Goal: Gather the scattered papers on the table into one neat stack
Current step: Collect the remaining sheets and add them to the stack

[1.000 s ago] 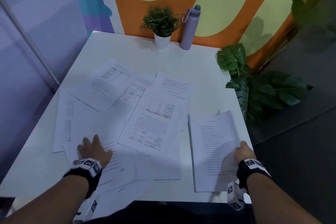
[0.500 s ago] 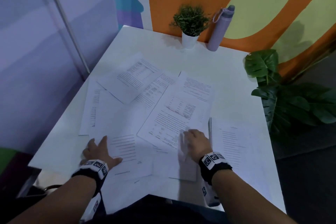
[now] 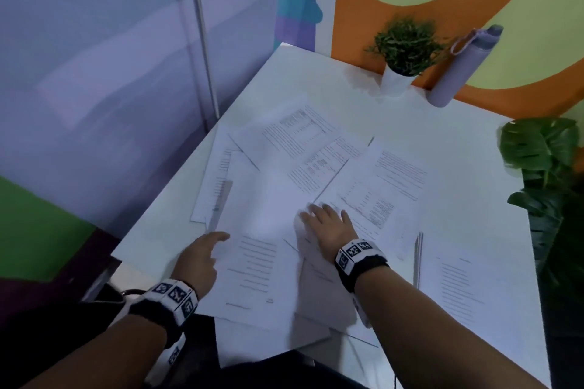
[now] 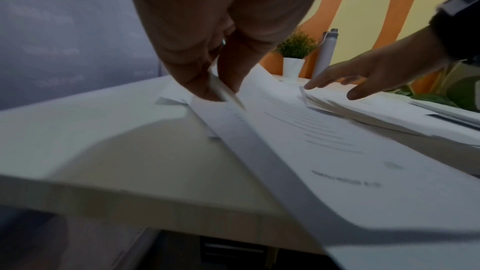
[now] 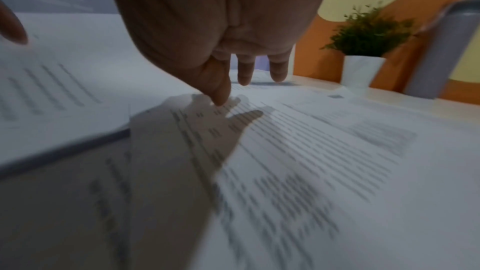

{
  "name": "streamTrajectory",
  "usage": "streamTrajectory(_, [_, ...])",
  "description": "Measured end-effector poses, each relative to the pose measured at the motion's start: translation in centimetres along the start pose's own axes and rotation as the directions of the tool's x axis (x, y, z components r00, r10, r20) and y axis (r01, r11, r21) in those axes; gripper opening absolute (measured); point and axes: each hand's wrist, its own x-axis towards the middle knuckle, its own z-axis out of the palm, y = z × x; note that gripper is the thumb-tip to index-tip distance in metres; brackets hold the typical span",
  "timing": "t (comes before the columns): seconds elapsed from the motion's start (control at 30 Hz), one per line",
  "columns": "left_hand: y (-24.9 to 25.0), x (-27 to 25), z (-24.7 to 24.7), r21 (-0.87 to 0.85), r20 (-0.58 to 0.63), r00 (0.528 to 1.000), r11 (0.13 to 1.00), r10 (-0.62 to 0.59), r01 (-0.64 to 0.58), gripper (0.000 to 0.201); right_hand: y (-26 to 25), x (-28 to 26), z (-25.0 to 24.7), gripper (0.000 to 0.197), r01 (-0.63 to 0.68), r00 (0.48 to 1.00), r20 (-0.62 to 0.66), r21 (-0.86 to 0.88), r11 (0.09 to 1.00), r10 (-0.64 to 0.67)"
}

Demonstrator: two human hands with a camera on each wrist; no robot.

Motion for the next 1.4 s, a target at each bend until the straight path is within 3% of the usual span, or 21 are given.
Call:
streamTrajectory(0.13, [-1.9,0.3,-2.4,0.011,0.075,0.995,0.998,-0.059,0.059,0.068,-0.5,2.1,-1.5,0.078,0.042,0.997,0.063,-0.128,0.991,-0.034])
streamTrajectory(0.27, [-2.8,0.5,-3.6,-0.037,0.118,0.985,0.991,-0.127,0.132,0.077,-0.8,2.6,-1.6,0.061,0.065,0.997,0.062,-0.217,0.974,-0.053])
streamTrajectory(0.37, [-3.2,1.1,-3.7,-0.01,0.062,0.988,0.989,-0.143,0.144,0.074,-0.6,2.2,-1.8,0.055,0.076,0.997,0.042,-0.266,0.961,-0.067])
streamTrajectory(0.47, [-3.0,2.4,-4.0,0.015,-0.023,0.99,0.99,-0.137,0.137,0.056,-0.7,1.9,-3.2,0.042,0.152,0.988,0.005,-0.264,0.952,-0.157])
streamTrajectory(0.6, [0.1,4.1,-4.0,0.151,-0.009,1.0,0.988,0.022,-0.021,0.04,-1.6,1.6,-4.4,0.031,0.292,0.886,-0.284,-0.277,0.916,-0.368])
streamTrajectory(0.7, [3.6,5.0,-2.9,0.198,0.048,0.98,0.96,0.192,-0.198,0.044,-1.9,0.8,-4.8,0.018,0.357,0.837,-0.372,-0.186,0.916,-0.402])
streamTrajectory(0.8, [6.0,5.4,-1.1,0.206,0.122,0.878,0.853,0.463,-0.479,0.045,-1.5,0.0,-5.2,0.02,0.35,0.854,-0.347,-0.168,0.922,-0.388])
streamTrajectory(0.87, [7.0,5.7,-0.4,0.218,0.022,0.842,0.819,0.54,-0.531,0.037,-0.6,-0.9,-5.2,0.022,0.29,0.898,-0.309,-0.114,0.95,-0.312])
streamTrajectory(0.93, [7.3,6.0,-0.1,0.189,-0.163,0.875,0.885,0.455,-0.425,0.037,0.6,-2.1,-5.2,0.022,0.153,0.951,-0.278,0.046,0.987,-0.134])
streamTrajectory(1.0, [6.6,6.1,0.0,0.091,-0.297,0.925,0.971,0.238,-0.221,0.04,2.5,-3.2,-4.7,0.028,-0.024,0.957,-0.274,0.244,0.969,0.092])
streamTrajectory(1.07, [4.9,6.2,0.2,0.038,-0.225,0.974,0.999,0.003,0.005,0.042,4.2,-4.2,-4.1,0.028,-0.15,0.917,-0.27,0.451,0.88,0.295])
streamTrajectory(1.13, [2.8,5.9,0.7,0.156,-0.045,0.985,0.973,-0.165,0.17,0.052,5.1,-4.9,-3.9,0.037,-0.217,0.852,-0.267,0.603,0.768,0.45])
streamTrajectory(1.23, [0.4,5.3,1.7,0.41,0.119,0.964,0.896,-0.237,0.17,0.076,6.0,-5.8,-4.8,0.049,-0.203,0.785,-0.323,0.672,0.712,0.529])
streamTrajectory(1.33, [-0.4,5.2,2.2,0.523,0.15,0.964,0.845,-0.22,0.112,0.088,5.6,-6.0,-7.5,0.031,-0.151,0.731,-0.454,0.62,0.77,0.509])
streamTrajectory(1.4, [-0.2,5.6,1.9,0.504,0.128,0.959,0.849,-0.254,0.158,0.095,5.5,-5.9,-9.1,0.021,-0.085,0.645,-0.552,0.635,0.768,0.529])
